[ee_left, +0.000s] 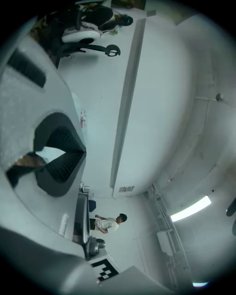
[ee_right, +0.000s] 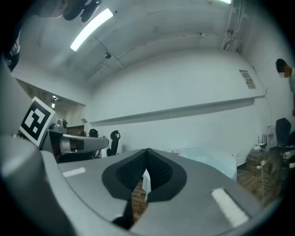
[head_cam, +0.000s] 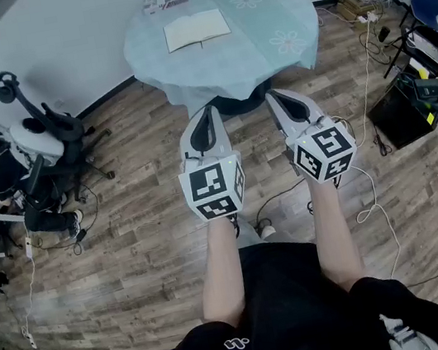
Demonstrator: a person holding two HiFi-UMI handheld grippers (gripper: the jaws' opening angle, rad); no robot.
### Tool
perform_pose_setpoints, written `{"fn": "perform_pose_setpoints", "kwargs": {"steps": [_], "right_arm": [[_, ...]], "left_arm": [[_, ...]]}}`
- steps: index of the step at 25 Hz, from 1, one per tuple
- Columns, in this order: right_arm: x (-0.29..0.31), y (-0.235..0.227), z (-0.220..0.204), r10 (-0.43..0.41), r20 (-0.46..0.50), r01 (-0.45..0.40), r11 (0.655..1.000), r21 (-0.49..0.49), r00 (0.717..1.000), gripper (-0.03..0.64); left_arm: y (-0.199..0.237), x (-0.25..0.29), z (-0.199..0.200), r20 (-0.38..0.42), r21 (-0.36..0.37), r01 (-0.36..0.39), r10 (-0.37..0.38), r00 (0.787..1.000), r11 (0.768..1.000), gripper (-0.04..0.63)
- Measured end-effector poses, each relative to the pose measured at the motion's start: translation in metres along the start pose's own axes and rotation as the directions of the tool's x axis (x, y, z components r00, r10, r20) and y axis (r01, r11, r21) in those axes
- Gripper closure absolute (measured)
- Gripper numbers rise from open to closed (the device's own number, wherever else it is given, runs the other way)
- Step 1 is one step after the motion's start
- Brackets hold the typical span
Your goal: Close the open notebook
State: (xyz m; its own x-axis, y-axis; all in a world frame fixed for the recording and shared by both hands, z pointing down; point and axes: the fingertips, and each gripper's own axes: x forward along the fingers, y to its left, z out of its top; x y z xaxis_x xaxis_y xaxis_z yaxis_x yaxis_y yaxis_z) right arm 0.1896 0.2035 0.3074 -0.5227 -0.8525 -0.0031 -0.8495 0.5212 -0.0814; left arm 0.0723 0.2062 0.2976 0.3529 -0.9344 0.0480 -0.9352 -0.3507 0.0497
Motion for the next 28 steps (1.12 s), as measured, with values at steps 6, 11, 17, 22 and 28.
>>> {"fn": "perform_pose_setpoints", "kwargs": {"steps": [6,11,17,22,28], "right_arm": [[0.005,0.006,0.001,-0.001,0.011,0.001,1.0,0.006,1.0,0.606],[0.011,-0.001,0.004,-0.024,0.028,0.022,0.999,0.046,0.999,0.605],[0.011,-0.011,0.016,-0.021,0.045,0.02,1.0,0.021,0.999,0.604],[0.025,-0.022,0.021,-0.017,0.055,0.016,1.0,0.016,0.998,0.606],[0.07,-0.007,0.018,0.056,0.066,-0.056,0.998,-0.006,0.996,0.605]], "left_arm": [[0.008,-0.005,0.002,0.002,-0.009,-0.013,0.013,1.0,1.0,0.592],[0.019,-0.008,0.007,0.015,-0.012,-0.031,0.031,0.999,0.999,0.594],[0.027,-0.002,0.013,0.048,-0.045,-0.053,0.055,0.997,0.998,0.593],[0.033,0.003,0.02,0.077,-0.036,-0.057,0.059,0.995,0.998,0.593],[0.076,0.012,0.016,0.087,-0.074,-0.119,0.125,0.988,0.99,0.594]]}}
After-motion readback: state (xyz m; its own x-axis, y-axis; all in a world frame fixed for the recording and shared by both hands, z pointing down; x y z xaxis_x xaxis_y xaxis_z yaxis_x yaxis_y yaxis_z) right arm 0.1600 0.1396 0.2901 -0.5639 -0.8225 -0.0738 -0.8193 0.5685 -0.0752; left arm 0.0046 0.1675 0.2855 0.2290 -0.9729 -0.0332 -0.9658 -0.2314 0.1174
